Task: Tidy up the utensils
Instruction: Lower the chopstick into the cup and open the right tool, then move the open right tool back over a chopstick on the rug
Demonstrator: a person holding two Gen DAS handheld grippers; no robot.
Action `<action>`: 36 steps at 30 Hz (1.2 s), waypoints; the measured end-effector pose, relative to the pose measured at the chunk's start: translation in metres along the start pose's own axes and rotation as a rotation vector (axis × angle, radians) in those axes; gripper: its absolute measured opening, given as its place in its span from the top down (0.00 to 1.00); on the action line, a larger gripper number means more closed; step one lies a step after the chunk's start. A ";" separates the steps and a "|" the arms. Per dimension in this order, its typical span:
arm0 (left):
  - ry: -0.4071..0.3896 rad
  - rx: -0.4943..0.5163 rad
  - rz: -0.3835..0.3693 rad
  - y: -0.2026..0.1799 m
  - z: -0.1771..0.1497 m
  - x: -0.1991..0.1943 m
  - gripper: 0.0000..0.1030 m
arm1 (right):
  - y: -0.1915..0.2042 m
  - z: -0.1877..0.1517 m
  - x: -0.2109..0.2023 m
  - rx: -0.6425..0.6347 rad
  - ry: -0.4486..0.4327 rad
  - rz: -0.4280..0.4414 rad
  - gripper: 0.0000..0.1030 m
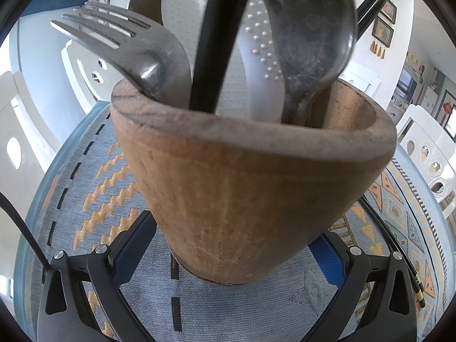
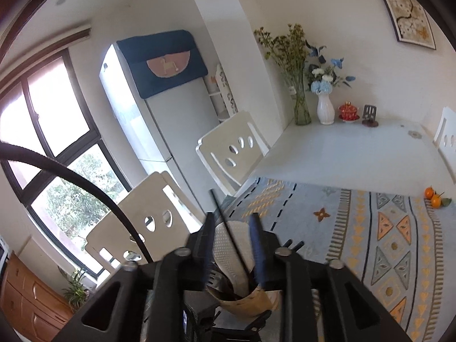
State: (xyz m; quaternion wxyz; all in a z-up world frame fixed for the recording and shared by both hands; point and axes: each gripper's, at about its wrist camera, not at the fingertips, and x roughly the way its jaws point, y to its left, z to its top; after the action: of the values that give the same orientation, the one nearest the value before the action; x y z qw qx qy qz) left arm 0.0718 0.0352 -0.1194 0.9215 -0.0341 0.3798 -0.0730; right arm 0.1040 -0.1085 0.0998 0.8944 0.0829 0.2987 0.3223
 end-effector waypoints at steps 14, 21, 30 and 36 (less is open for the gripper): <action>0.001 0.002 0.001 -0.001 0.000 0.001 0.00 | -0.010 0.009 -0.049 -0.019 -0.077 -0.100 0.73; 0.002 0.002 0.001 0.000 0.000 0.002 0.00 | -0.046 -0.026 -0.042 0.008 0.102 -0.227 0.73; 0.005 0.003 0.001 0.001 0.000 0.004 0.00 | -0.118 -0.097 -0.002 0.181 0.444 -0.273 0.73; 0.006 0.001 -0.002 0.002 -0.001 0.005 0.00 | -0.141 -0.135 0.018 0.188 0.597 -0.348 0.73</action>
State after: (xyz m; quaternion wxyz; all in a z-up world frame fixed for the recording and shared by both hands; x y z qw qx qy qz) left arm 0.0750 0.0365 -0.1240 0.9204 -0.0338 0.3825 -0.0743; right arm 0.1097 -0.2125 -0.0662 0.7977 0.0149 0.5848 0.1461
